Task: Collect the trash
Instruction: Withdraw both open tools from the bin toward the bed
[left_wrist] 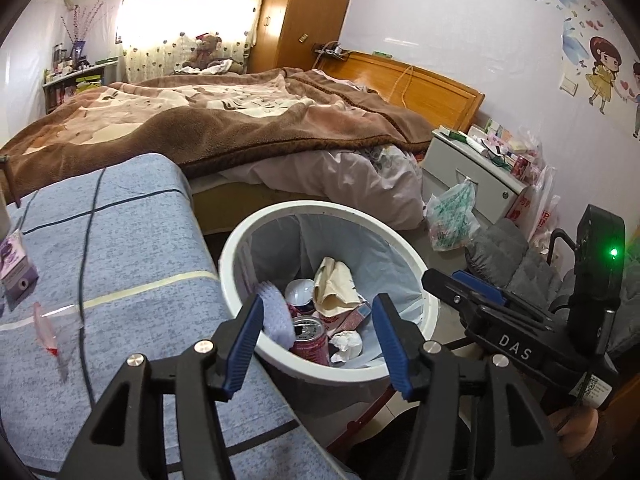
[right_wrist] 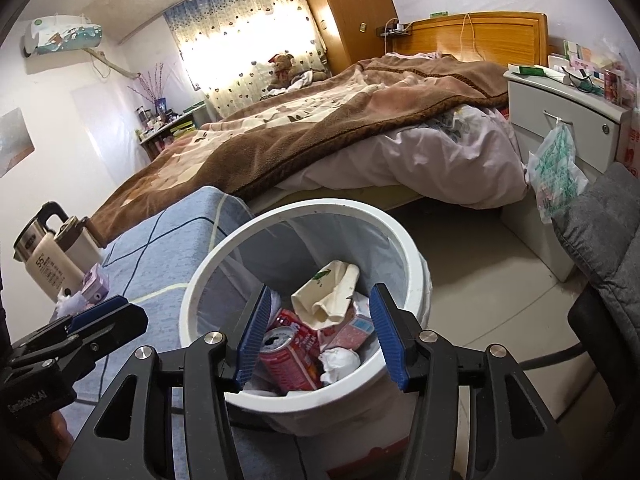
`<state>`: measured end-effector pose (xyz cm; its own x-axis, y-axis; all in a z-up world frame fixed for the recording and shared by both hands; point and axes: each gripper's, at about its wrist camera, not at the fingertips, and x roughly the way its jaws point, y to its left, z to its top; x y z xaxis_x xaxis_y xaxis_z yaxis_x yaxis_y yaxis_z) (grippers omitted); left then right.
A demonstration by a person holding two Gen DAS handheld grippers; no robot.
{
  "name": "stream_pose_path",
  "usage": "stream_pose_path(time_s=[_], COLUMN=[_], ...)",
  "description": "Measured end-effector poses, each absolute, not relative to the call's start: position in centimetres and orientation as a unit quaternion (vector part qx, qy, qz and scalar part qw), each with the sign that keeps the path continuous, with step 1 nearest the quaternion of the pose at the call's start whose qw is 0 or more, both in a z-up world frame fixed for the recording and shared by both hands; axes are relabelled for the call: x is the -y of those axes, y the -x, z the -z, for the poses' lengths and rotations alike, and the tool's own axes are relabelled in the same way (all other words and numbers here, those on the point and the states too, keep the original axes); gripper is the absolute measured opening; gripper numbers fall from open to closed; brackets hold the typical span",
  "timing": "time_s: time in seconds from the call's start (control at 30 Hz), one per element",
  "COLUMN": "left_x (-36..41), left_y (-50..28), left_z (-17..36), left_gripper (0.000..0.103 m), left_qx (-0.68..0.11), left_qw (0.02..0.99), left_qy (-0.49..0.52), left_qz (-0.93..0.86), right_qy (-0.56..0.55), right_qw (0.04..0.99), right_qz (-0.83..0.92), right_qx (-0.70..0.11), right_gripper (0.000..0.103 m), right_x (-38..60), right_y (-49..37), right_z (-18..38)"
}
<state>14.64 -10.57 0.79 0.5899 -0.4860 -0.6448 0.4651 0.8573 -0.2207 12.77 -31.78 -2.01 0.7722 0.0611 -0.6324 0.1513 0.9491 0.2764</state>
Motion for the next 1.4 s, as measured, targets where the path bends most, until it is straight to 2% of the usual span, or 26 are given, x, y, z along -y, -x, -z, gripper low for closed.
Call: stream_pose_path(time_s=[0.97,1.4], left_x=[0.9,-6.1], left_y=[-11.2,-11.0], left_z=[-2.4,-2.0], left_gripper=[0.061,0.061], left_qx=[-0.33,-0.329], left_qw=[0.921,0.931], left_qy=[0.054,0.077], left_qz=[0.2,0.139], right_qy=[-0.116,-0.085], right_qw=[0.936,0.932], right_qz=[-0.054,-0.105], right_qx=[-0.329,-0.336], right_gripper=[0.052,0.052], right_x=[23.0,16.9], right_y=[-11.7,-12.9], right_z=[0.4,0.2])
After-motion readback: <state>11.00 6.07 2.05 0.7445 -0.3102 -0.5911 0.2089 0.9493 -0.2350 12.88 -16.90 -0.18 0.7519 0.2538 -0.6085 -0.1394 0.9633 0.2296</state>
